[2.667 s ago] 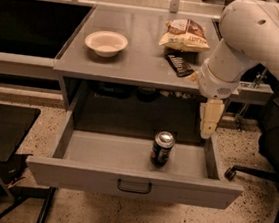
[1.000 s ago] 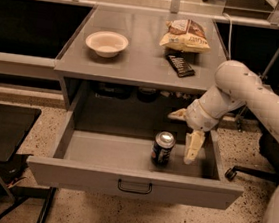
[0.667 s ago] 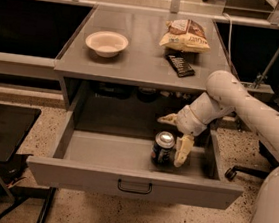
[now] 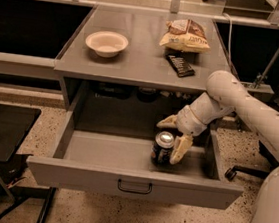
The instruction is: Pick pepsi can from top drawer and place on counter
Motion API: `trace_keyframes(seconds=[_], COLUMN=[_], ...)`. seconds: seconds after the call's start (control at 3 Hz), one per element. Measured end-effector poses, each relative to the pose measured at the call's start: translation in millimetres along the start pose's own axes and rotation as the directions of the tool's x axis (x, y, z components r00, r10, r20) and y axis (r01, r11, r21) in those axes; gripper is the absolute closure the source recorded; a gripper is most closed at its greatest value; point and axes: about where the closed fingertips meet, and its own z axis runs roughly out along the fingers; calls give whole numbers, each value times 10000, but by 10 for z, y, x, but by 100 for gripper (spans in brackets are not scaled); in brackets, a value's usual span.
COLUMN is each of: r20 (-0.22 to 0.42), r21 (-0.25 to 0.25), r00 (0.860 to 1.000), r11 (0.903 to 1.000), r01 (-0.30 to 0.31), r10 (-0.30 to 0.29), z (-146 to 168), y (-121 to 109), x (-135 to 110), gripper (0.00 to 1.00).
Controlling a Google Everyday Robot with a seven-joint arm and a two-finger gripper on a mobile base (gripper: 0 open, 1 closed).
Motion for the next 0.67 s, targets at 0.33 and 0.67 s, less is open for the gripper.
trace_keyframes(seconds=[0.33, 0.67], r20=[0, 0], r21=[-1, -1], r00=[10000, 10000], r11=[10000, 10000], r01=[0, 0], r10=[0, 0], z=[1, 1], y=[0, 0], x=[0, 0], gripper=[43, 66])
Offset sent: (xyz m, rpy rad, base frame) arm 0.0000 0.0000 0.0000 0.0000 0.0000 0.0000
